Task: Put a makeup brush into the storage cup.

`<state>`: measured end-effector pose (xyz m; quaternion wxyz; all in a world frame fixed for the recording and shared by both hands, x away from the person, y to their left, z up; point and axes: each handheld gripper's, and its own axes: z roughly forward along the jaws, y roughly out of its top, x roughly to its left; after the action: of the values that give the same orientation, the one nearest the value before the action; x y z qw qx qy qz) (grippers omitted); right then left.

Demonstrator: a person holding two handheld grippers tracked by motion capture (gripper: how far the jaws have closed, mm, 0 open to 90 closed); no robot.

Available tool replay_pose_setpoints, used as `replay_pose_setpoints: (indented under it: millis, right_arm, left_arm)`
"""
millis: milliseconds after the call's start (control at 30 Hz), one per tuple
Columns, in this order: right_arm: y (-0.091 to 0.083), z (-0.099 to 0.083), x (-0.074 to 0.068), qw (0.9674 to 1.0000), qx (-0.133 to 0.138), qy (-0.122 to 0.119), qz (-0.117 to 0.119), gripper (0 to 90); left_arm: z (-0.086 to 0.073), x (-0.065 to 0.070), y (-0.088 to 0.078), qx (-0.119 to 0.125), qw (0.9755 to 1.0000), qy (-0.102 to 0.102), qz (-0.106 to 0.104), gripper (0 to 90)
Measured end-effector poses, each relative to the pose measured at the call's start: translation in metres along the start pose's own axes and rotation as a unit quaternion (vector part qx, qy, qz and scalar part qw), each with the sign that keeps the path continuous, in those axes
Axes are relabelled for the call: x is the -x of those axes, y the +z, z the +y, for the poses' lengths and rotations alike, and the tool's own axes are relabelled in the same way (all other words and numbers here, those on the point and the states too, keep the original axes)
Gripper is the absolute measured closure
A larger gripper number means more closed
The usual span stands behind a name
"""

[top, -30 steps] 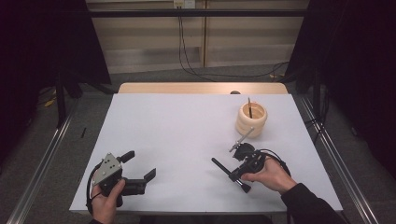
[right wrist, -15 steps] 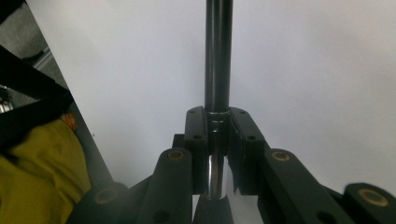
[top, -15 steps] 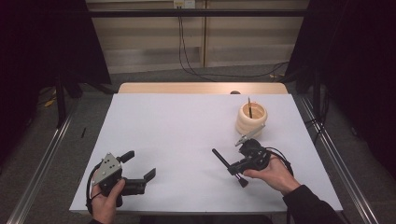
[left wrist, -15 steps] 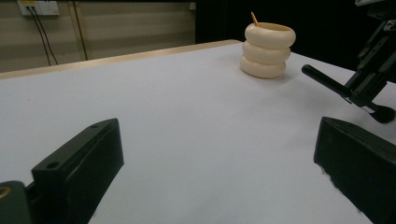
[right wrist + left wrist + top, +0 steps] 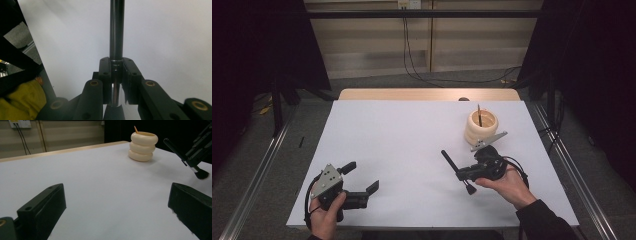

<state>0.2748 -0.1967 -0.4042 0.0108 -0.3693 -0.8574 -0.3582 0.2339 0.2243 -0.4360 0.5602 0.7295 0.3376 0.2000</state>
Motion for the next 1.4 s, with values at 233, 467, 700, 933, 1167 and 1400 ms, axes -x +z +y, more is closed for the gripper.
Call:
replay_pose_setpoints:
  millis: [233, 467, 700, 933, 1167, 1400]
  right_arm:
    - [-0.007, 0.000, -0.001, 0.9981, 0.060, -0.013, -0.009, 78.6]
    - [-0.015, -0.002, -0.001, 0.9916, 0.127, -0.022, -0.012, 78.6]
    - [-0.024, -0.004, -0.001, 0.9813, 0.189, -0.031, -0.017, 78.6]
    - [-0.034, -0.007, -0.001, 0.9688, 0.245, -0.037, -0.015, 78.6]
    - [-0.039, -0.009, -0.002, 0.9578, 0.283, -0.046, -0.014, 78.6]
    - [-0.047, -0.013, -0.001, 0.9496, 0.311, -0.037, -0.015, 78.6]
  left_arm:
    - [0.000, 0.000, 0.000, -0.003, 1.0000, 0.003, -0.002, 1.5]
    - [0.000, 0.000, 0.000, -0.001, 1.0000, 0.000, -0.001, 1.5]
    - [0.000, 0.000, 0.000, -0.001, 1.0000, 0.000, -0.001, 1.4]
    - [0.000, 0.000, 0.000, 0.000, 1.0000, 0.000, -0.001, 1.5]
    - [0.000, 0.000, 0.000, 0.000, 1.0000, -0.001, -0.001, 1.4]
    - [0.000, 0.000, 0.000, 0.000, 1.0000, 0.000, -0.003, 1.5]
